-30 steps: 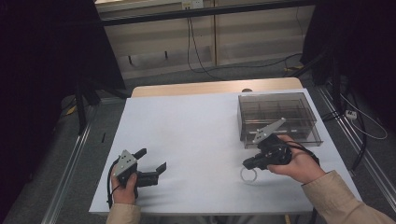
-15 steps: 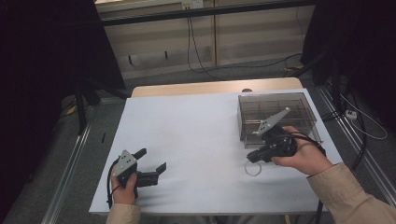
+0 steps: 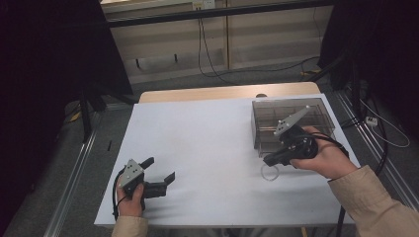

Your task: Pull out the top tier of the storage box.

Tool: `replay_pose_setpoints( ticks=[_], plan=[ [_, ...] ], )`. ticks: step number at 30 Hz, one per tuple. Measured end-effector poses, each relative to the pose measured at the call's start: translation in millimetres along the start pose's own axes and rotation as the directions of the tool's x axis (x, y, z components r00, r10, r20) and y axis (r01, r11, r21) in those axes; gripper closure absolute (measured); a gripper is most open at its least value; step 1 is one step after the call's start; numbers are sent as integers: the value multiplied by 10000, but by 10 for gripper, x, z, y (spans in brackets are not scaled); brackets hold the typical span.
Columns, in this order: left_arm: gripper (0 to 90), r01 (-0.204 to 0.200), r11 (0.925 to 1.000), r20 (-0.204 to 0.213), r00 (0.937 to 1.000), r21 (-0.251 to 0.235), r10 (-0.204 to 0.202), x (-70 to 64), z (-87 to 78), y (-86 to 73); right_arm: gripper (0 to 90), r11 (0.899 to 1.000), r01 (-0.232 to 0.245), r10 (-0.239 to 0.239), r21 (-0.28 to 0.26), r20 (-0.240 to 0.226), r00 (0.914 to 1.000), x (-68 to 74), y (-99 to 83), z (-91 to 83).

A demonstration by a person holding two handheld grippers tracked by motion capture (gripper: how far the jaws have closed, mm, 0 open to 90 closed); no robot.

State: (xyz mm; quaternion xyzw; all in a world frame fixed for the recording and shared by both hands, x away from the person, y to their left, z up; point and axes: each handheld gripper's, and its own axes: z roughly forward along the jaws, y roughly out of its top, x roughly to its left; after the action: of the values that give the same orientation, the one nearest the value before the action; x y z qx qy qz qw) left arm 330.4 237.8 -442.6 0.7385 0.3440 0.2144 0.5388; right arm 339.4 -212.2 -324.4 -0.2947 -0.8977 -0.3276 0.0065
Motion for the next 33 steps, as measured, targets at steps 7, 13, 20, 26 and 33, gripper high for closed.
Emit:
replay_pose_setpoints(
  ticks=[7, 13, 20, 26, 33],
  plan=[
    [27, 15, 10000, -15, 10000, -6, -15, -1, -2, 1, 881, 10000, -9, 9, 61, 3, 10000, -20, 19, -47],
    [27, 95, 9999, 1, 10000, -81, -95, 4, -1, 2, 881, 10000, 3, -3, 92, 75, 10000, -31, 45, -97],
    [27, 119, 9999, -22, 9999, -80, -120, 4, -13, 2, 881, 9999, 34, -36, 109, 159, 9999, -34, 79, -155],
    [27, -7, 10000, 14, 10000, 3, 7, 3, 1, 0, 881, 9999, 42, -44, 93, 210, 9998, -49, 81, -195],
    [27, 42, 10000, 33, 10000, 2, -42, -7, 15, 0, 881, 10000, 0, -2, 49, 255, 9997, -62, 68, -231]
  ],
)
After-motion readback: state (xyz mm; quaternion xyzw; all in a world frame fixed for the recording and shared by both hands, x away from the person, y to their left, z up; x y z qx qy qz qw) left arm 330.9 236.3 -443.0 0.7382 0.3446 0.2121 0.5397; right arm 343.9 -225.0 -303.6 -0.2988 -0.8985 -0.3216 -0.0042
